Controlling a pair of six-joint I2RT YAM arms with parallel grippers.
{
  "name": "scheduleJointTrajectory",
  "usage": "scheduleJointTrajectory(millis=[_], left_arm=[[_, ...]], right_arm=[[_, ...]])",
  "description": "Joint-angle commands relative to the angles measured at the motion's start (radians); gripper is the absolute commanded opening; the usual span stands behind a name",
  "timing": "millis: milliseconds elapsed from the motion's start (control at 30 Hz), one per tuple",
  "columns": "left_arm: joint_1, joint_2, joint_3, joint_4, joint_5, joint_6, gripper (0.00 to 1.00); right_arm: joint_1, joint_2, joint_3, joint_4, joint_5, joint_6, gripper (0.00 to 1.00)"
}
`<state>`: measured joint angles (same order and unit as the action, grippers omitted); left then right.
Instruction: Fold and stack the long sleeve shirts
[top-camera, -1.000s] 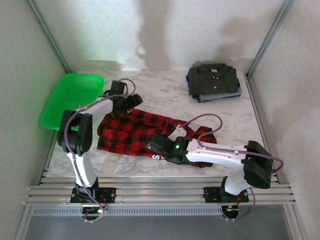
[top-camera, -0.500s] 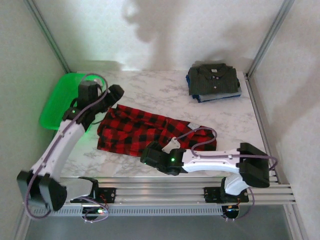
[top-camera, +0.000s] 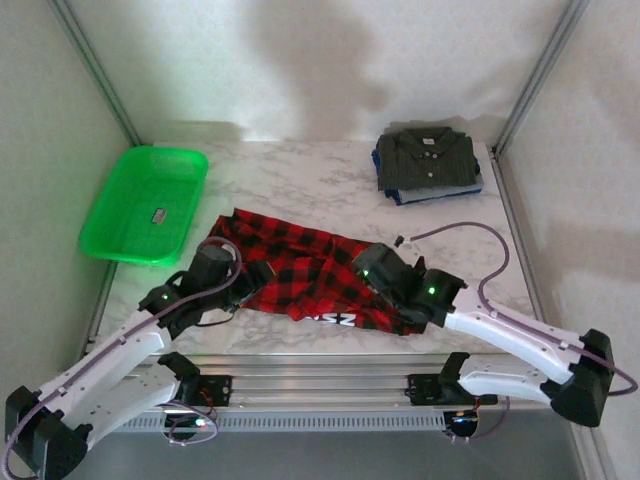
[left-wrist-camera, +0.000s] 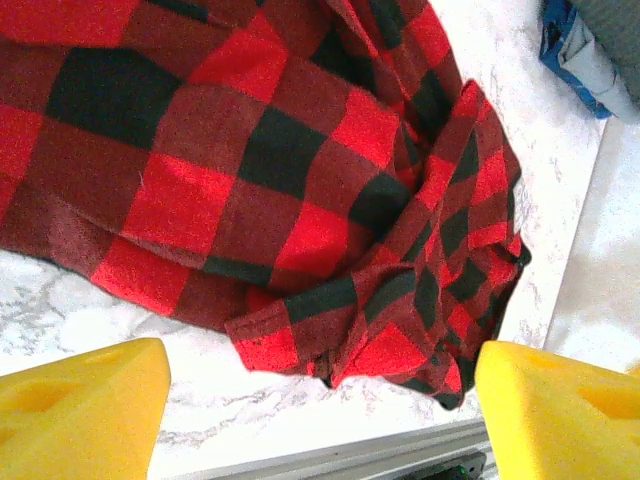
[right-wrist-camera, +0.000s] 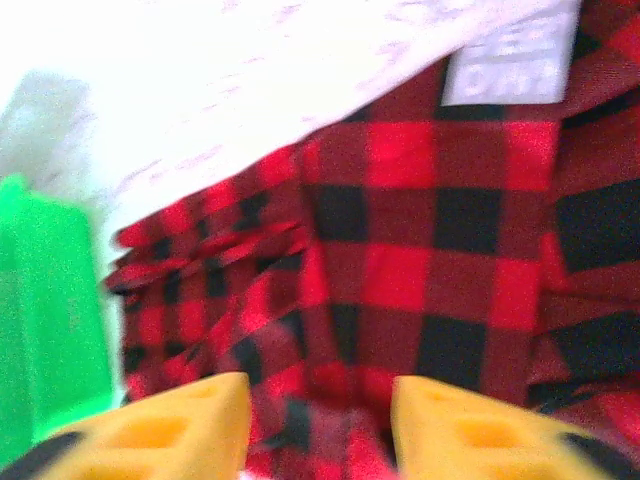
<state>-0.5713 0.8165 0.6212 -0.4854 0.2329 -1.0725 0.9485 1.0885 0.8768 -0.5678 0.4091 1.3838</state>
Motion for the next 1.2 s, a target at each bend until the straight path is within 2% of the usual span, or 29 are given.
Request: scheduleJointTrajectory(millis=[0, 133, 267, 433, 733, 933, 1067, 1167], left_arm=[[-0.056, -0.053, -0.024, -0.006, -0.053, -0.094, 0.8], [-0.142, -0.08, -0.08, -0.005, -0.069, -0.146, 0.8], [-0.222, -0.099, -0.149, 0.054, -0.087, -0.226, 0.8], [-0.271, -0.122, -0.188, 0.1, -0.12, -0.3, 0.8], [-0.284, -0.189, -0.22, 0.062, -0.177, -0.368, 0.8], [-0.285, -0.208, -0.254, 0.102, -0.166, -0.412, 0.81], [-0.296, -0.188, -0.255, 0.132, -0.145, -0.413, 0.81], [-0.314, -0.156, -0.267, 0.174, -0.102, -0.415, 0.81]], right_arm=[[-0.118, 0.093, -0.035, 0.084, -0.272, -0.266, 0.28], [-0.187, 0.271, 0.012, 0.135, -0.433, -0.4, 0.2], [-0.197, 0.443, 0.089, 0.15, -0.488, -0.482, 0.17], [-0.186, 0.563, 0.137, 0.188, -0.549, -0.514, 0.13], [-0.047, 0.464, 0.056, 0.206, -0.613, -0.528, 0.13], [0.069, 0.44, -0.014, 0.23, -0.641, -0.498, 0.13], [0.106, 0.381, -0.043, 0.217, -0.616, -0.465, 0.13], [0.105, 0.302, -0.051, 0.124, -0.516, -0.438, 0.13]])
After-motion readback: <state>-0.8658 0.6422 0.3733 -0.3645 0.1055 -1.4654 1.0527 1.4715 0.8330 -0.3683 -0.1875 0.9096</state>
